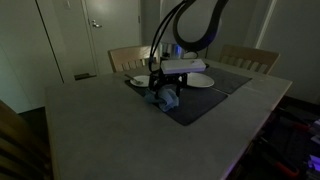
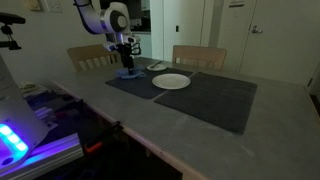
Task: Pick up the blue towel and wipe the plate on the right
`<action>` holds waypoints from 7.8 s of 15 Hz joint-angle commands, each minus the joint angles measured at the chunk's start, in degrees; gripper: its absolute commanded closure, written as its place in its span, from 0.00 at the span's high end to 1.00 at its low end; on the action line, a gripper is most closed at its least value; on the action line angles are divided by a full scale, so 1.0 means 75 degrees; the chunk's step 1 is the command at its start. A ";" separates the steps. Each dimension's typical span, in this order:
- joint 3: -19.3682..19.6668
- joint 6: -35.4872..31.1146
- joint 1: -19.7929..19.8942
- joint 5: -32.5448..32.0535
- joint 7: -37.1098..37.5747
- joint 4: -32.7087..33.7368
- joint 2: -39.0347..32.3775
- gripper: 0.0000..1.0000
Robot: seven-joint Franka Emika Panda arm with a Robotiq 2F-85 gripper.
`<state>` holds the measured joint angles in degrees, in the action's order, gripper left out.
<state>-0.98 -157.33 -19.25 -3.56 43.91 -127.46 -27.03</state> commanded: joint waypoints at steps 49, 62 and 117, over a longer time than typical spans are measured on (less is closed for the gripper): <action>0.1373 0.2571 0.1892 -0.1576 -0.1604 0.0668 0.0791 0.03; 0.1055 0.0742 0.2166 0.0405 -0.1865 -0.0009 0.0038 0.03; 0.1193 0.1817 0.3208 0.1848 -0.3295 0.1206 -0.0757 0.03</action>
<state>7.86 -142.94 2.06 9.61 22.71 -118.68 -30.78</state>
